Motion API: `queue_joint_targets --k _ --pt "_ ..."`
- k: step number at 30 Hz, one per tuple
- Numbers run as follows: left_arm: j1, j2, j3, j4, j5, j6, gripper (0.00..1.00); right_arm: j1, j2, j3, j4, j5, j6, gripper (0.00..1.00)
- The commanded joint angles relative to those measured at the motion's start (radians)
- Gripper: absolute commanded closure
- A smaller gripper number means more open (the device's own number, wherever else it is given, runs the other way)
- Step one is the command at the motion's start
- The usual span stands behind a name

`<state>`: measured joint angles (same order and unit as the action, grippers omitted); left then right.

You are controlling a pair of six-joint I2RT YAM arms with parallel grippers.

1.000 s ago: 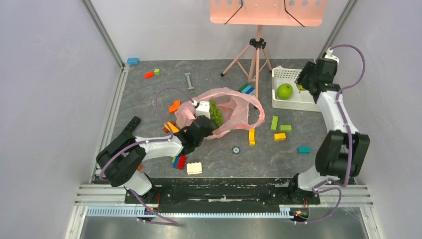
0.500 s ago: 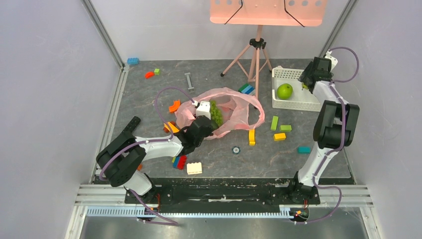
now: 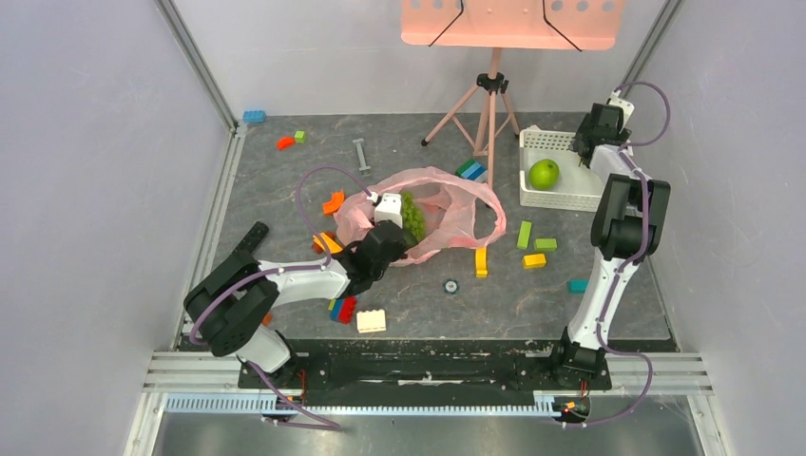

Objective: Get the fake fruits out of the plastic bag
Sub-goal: Place the fake fruit in the bin.

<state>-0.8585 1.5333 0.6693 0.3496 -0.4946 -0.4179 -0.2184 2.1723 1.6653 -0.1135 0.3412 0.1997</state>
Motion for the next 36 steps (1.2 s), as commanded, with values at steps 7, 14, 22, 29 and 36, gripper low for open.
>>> queue_joint_targets --k 7,14,22,29,36 --pt "0.006 0.004 0.021 0.027 -0.016 -0.01 0.86 -0.005 0.079 0.11 0.008 0.038 -0.045 0.25" --pt "0.006 0.002 0.02 0.027 -0.016 -0.007 0.86 -0.007 0.074 0.111 -0.004 0.025 -0.057 0.02" --pt "0.005 -0.002 0.018 0.031 -0.017 -0.005 0.86 -0.007 -0.06 0.044 0.016 0.008 -0.038 0.02" --pt "0.006 -0.005 0.015 0.037 -0.008 -0.005 0.87 0.08 -0.405 -0.328 0.244 0.049 -0.051 0.03" --pt "0.006 -0.04 -0.019 0.07 -0.028 -0.005 0.86 0.213 -0.83 -0.727 0.336 0.169 -0.036 0.03"
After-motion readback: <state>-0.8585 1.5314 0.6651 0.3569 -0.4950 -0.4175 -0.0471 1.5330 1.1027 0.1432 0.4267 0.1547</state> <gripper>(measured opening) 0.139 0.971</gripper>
